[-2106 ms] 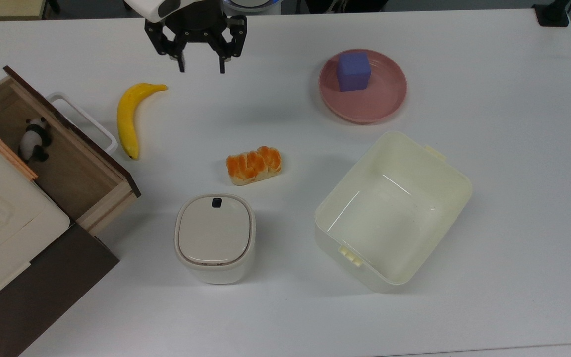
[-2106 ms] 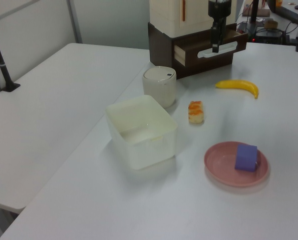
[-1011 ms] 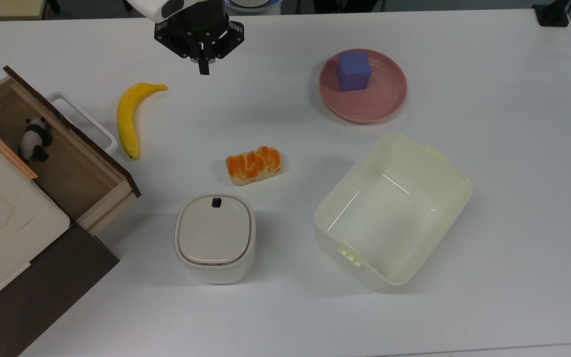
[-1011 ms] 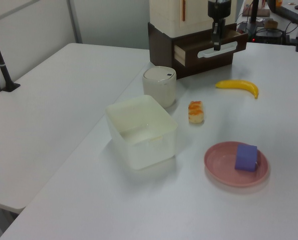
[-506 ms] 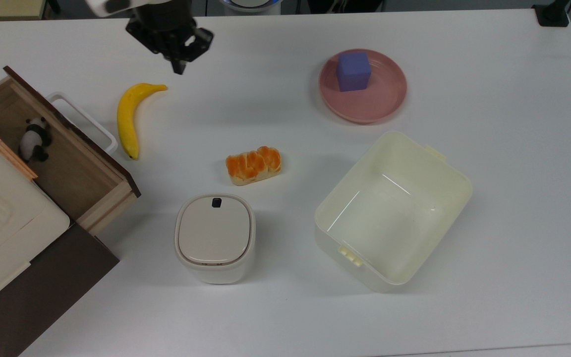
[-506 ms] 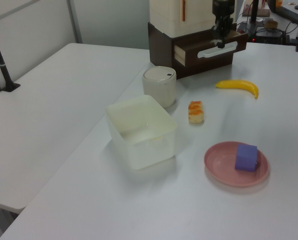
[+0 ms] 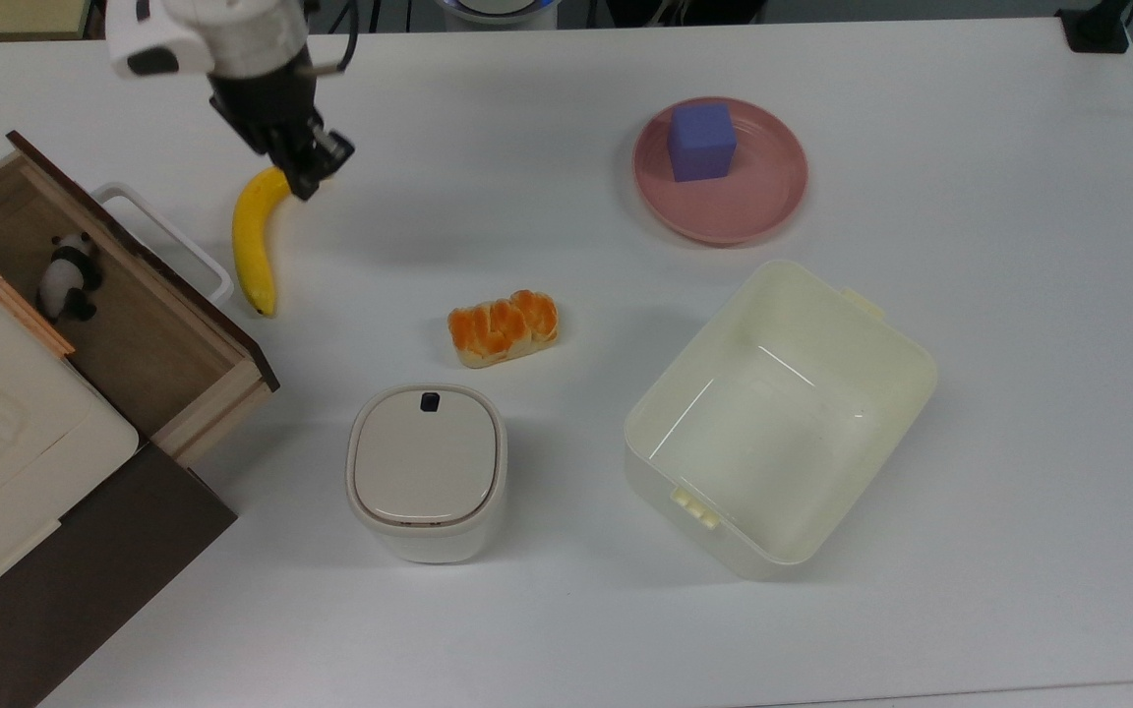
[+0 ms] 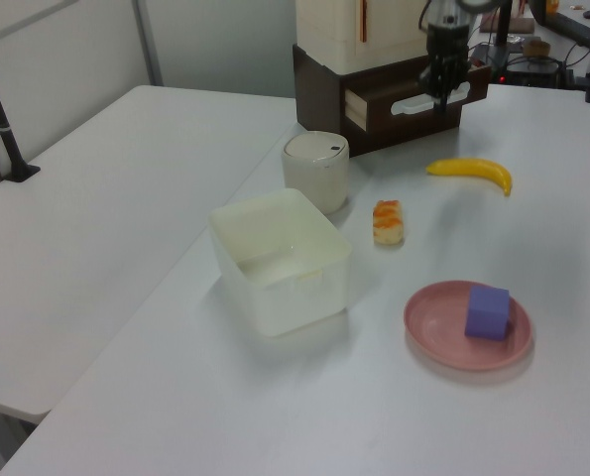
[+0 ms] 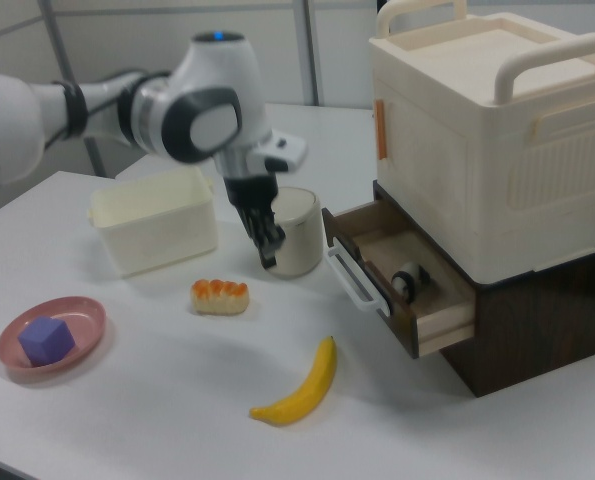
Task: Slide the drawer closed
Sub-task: 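Move the gripper past the banana to the open drawer's front face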
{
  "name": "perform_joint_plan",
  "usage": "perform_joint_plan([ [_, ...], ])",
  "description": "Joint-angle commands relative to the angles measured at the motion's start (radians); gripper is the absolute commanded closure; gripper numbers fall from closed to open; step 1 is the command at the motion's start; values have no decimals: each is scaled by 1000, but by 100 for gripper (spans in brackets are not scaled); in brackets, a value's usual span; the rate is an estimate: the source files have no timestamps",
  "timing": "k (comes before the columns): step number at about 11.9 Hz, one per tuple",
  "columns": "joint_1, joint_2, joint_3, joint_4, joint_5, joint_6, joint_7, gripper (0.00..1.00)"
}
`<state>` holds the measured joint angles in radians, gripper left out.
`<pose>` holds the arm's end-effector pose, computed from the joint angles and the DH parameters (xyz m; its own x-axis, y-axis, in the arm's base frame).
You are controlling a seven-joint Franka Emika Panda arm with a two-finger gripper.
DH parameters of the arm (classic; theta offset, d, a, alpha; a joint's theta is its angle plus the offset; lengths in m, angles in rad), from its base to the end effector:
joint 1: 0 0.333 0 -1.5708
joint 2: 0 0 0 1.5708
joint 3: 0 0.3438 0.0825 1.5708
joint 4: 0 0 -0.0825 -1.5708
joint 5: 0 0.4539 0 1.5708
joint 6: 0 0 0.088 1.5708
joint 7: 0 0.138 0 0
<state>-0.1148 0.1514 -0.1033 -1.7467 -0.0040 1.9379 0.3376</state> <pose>0.6674 -0.1455 0.4588 0.8502 -0.5245 0.0447 -0.5252 -0.8510 0.0048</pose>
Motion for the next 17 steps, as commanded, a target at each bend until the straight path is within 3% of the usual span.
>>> perform_joint_plan([
  [1,-29,-13,-4,-163,19,195,55,100],
  [8,-114,92,-7,-88,7,322,52,100],
  [17,-155,276,-7,173,-46,325,50,100],
])
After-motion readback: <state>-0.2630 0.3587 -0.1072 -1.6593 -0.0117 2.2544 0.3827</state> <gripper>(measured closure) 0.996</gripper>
